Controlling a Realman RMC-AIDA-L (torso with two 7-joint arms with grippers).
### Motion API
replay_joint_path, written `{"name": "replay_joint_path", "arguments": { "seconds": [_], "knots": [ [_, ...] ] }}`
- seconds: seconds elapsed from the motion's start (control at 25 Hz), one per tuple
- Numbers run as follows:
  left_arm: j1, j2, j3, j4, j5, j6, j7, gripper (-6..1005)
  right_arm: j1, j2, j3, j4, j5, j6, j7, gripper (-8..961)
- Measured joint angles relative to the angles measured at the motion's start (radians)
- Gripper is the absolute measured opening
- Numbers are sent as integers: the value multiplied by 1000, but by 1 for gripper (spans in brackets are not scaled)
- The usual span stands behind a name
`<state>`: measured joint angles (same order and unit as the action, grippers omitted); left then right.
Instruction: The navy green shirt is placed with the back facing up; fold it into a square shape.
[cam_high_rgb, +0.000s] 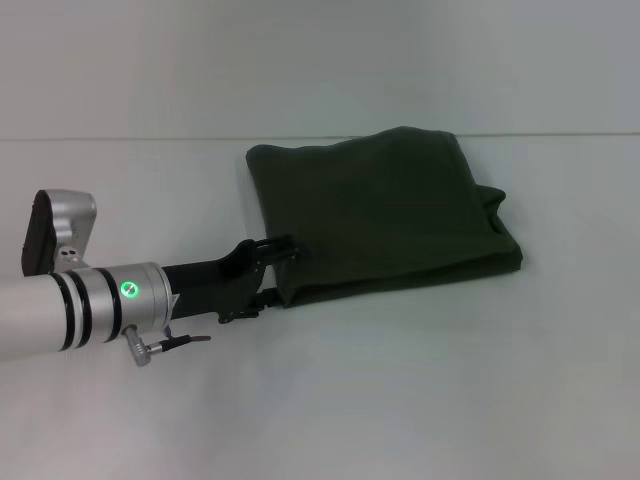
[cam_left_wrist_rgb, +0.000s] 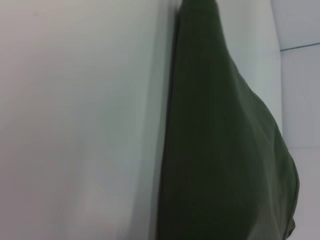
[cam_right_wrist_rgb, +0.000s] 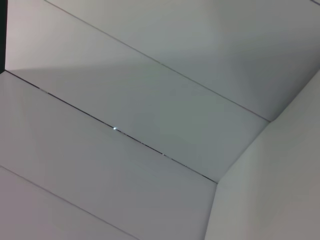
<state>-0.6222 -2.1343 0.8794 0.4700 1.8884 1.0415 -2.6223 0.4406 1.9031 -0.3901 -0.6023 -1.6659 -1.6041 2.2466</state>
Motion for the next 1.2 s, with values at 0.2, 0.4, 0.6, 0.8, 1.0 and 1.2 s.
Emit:
{"name": "replay_joint_path", "arguments": {
  "seconds": [0.2, 0.4, 0.6, 0.8, 1.0, 1.2],
  "knots": [
    [-8, 5, 42, -6, 2, -11, -1, 866, -4, 0, 14, 6, 0, -4, 1, 856],
    [-8, 7, 51, -3, 9, -23, -13, 777, -5, 0, 23, 7, 0, -8, 2, 857],
    [-8, 6, 52, -2, 20, -25, -17, 608, -6, 1, 26, 10, 0, -8, 3, 857],
    [-8, 6, 52, -5, 25, -27, -19, 346, -7, -3, 28, 23, 0, -9, 2, 857],
    [-8, 5, 52, -3, 26, -28, -19, 158, -9, -5, 28, 31, 0, -10, 2, 856],
    [-9, 5, 51, -4, 26, -20, -20, 69, -11, -6, 28, 32, 0, -10, 3, 857]
  ]
}}
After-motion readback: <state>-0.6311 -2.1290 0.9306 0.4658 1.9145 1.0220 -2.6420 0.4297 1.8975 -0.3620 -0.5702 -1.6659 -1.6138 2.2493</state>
